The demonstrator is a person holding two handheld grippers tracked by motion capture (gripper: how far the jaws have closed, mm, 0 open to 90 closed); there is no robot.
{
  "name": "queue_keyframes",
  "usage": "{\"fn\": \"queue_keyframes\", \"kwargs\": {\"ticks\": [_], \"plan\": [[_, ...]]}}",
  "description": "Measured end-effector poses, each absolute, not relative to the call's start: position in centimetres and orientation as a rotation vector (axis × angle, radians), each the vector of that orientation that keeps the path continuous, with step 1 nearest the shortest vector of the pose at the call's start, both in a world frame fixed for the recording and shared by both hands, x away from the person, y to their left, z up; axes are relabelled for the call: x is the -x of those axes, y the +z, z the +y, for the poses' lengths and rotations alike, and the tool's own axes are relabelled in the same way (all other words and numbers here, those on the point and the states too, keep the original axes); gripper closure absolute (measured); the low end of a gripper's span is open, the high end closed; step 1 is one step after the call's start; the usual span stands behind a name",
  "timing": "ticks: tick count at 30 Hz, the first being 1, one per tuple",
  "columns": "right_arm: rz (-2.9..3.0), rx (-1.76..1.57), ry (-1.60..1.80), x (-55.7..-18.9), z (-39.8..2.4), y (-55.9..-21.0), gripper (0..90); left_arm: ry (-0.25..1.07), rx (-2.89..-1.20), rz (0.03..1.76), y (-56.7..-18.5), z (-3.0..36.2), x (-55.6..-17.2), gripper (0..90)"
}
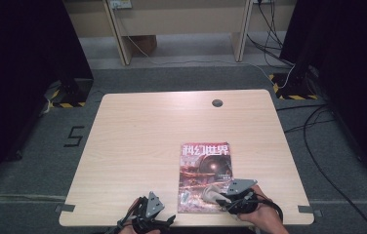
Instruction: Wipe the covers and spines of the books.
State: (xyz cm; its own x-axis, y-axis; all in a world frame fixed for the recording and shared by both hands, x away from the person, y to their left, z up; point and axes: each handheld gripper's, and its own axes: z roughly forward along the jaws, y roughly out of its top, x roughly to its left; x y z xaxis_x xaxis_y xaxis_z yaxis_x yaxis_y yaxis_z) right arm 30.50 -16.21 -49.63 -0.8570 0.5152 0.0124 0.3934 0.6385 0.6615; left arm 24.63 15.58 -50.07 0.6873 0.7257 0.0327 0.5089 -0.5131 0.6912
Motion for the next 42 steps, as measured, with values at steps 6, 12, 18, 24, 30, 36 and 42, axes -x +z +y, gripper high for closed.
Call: {"fn": "queue_keyframes", "kwargs": {"ticks": [6,12,18,24,30,36,42], "plan": [[2.653,-0.785,1.003,-30.7,-17.1,-49.6,72.7,0.423,-2.226,0.943,-50.1,15.5,-24.7,17.3],[2.694,-0.736,1.008,-29.5,-16.8,-49.5,72.4,0.425,-2.221,0.945,-50.0,15.5,-24.7,17.3],[2.689,-0.752,1.036,-29.4,-17.1,-49.7,73.2,0.438,-2.181,0.962,-49.9,15.1,-25.3,17.4],[2.656,-0.767,1.011,-29.8,-17.6,-49.6,73.4,0.437,-2.128,0.969,-49.9,13.9,-26.2,17.8],[2.620,-0.813,1.002,-30.8,-17.9,-49.7,73.5,0.443,-2.127,0.965,-50.3,12.5,-27.4,17.3],[2.583,-0.841,0.993,-32.0,-18.0,-49.8,73.5,0.439,-2.130,0.966,-50.6,11.6,-28.2,16.0],[2.546,-0.867,0.982,-33.2,-17.9,-49.8,73.5,0.461,-2.169,0.966,-50.9,11.3,-28.6,15.0]]}}
